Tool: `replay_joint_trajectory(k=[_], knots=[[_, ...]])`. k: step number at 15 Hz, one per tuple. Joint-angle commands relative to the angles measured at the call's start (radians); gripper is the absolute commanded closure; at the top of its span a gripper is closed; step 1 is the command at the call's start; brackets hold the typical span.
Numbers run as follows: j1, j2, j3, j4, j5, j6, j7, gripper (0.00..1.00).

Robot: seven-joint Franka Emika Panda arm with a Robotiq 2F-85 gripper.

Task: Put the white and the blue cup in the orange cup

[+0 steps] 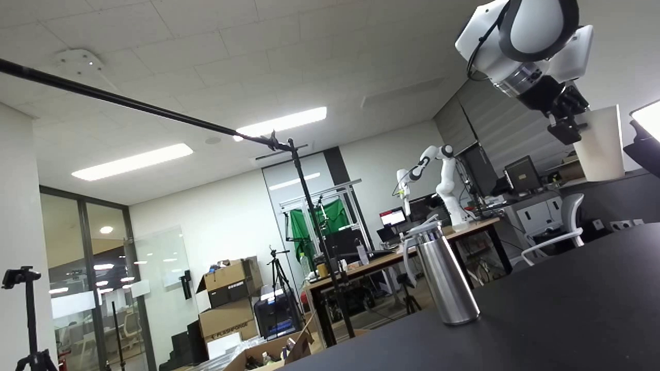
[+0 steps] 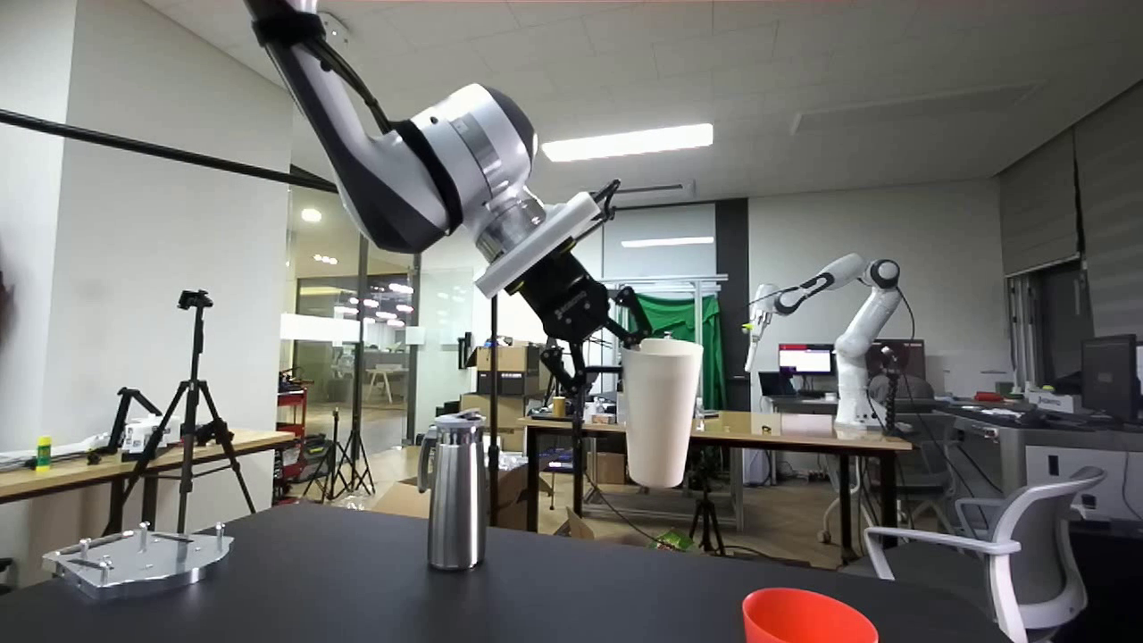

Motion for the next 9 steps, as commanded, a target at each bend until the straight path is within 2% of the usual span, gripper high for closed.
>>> replay_joint_trajectory(k=[1,9], knots=[[-0.048,0.006,0.017,0.058,0.016,-0.064,-0.025,1.00],[-0.135,-0.004,-0.009,0.078,0.000,-0.189,-0.075,1.00]])
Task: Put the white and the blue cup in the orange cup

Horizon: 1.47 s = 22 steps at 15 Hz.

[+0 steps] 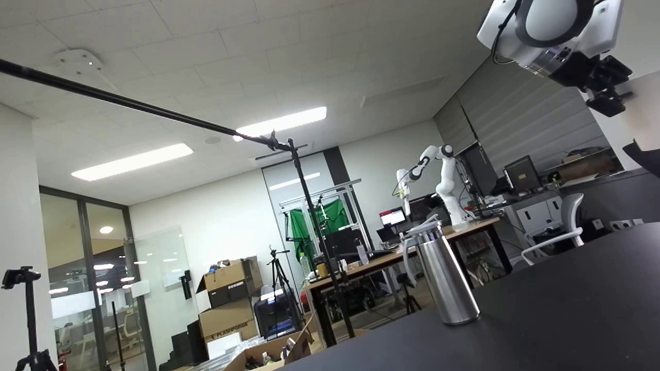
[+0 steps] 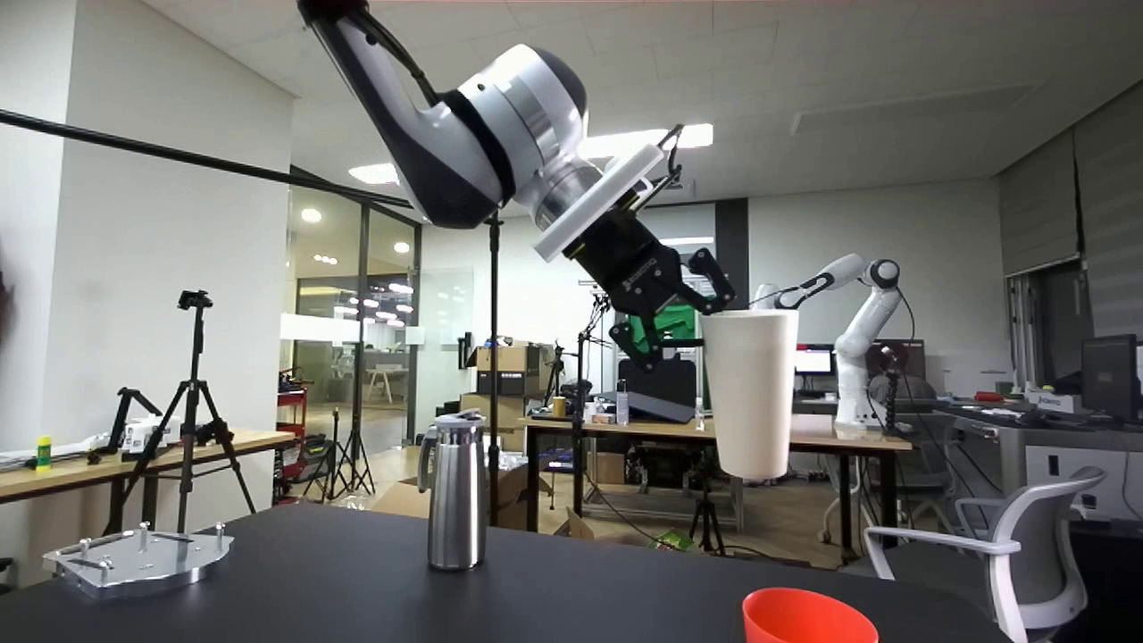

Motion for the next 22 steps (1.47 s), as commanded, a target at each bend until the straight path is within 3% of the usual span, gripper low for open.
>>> replay_joint_trajectory(k=[1,22], knots=[[-0.032,-0.001,-0.009,0.016,0.000,-0.057,-0.036,1.00],[-0.064,0.123,-0.014,0.005,0.022,-0.102,-0.074,1.00]])
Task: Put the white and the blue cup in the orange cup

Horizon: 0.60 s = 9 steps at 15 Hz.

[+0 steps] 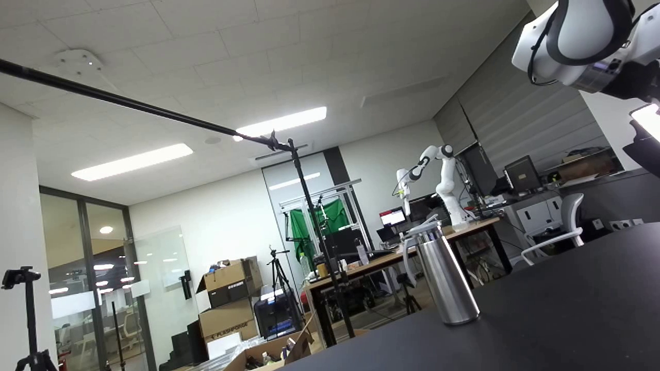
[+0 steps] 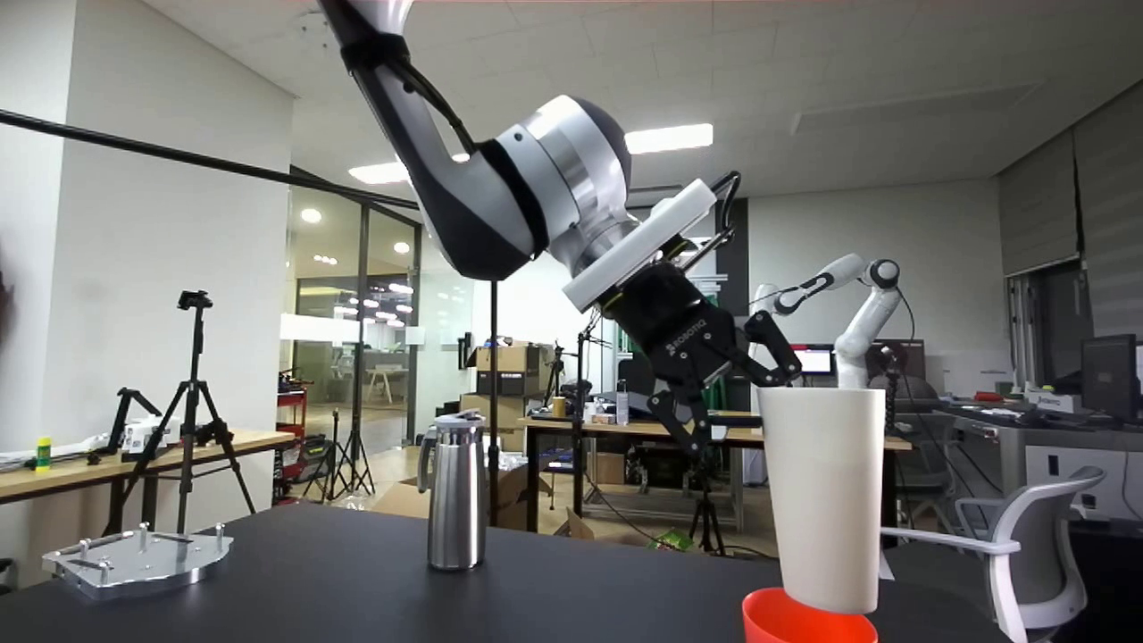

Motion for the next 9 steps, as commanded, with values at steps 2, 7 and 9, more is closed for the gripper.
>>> replay_joint_trajectory(k=[2,7,9], knots=[[0.000,0.013,0.004,0.005,0.013,-0.008,-0.015,1.00],[0.007,0.035,0.012,-0.005,0.006,0.003,-0.001,1.00],[0.009,0.043,0.016,-0.009,0.005,0.014,0.002,1.00]])
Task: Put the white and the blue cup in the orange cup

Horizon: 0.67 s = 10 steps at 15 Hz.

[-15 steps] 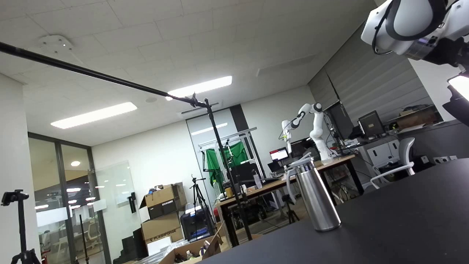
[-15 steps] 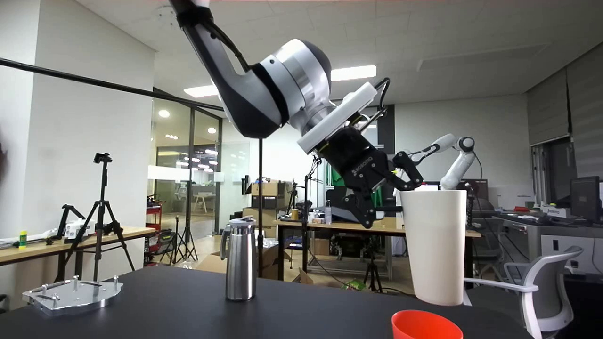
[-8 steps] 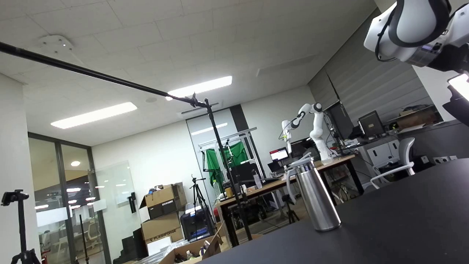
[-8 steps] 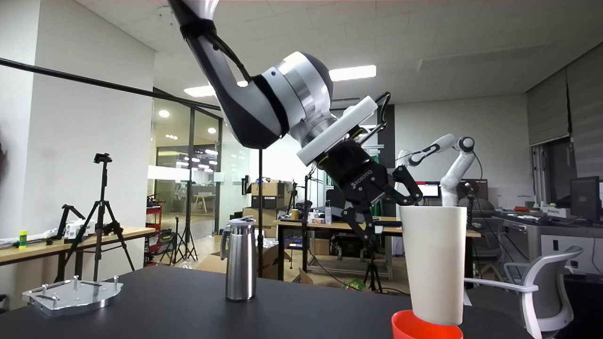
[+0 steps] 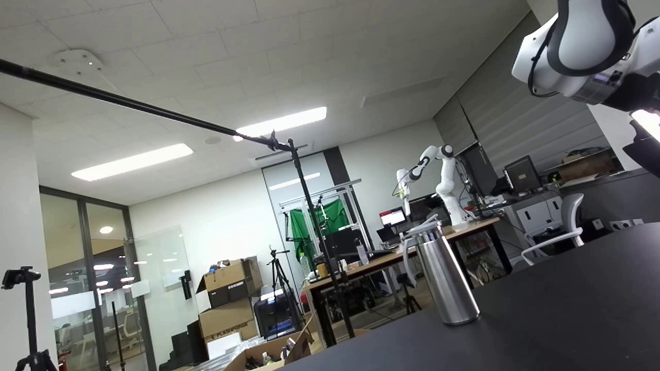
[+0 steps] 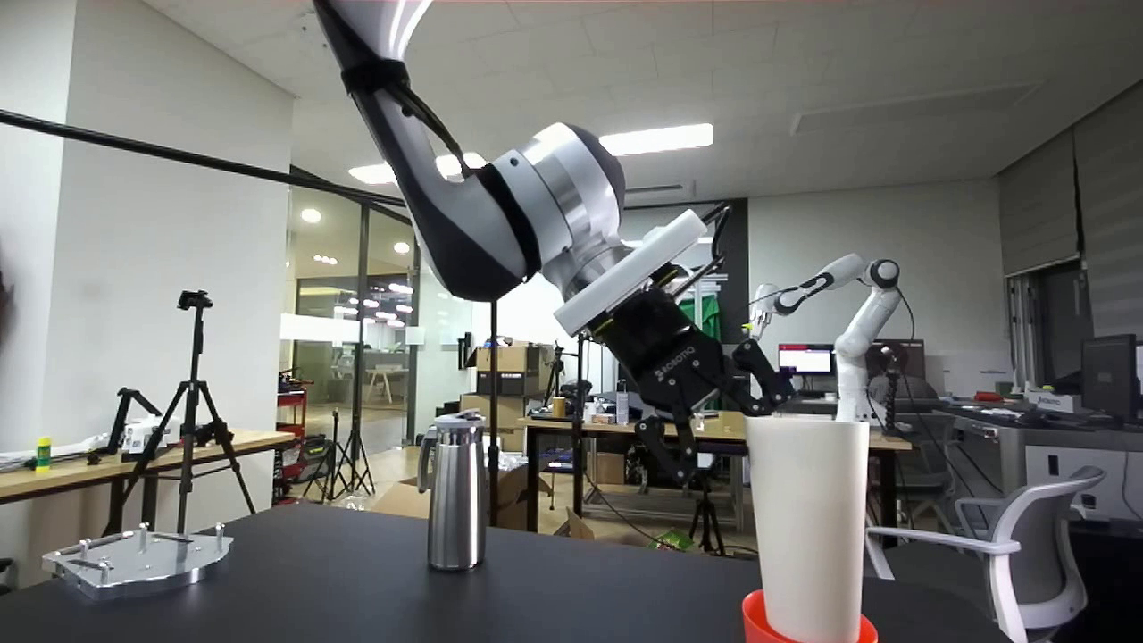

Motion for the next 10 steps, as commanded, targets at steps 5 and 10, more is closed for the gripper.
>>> replay_joint_trajectory(k=[5,10], knots=[[0.001,0.035,0.006,-0.011,-0.002,0.076,0.010,1.00],[-0.002,0.079,-0.004,-0.005,-0.009,0.133,0.017,1.00]])
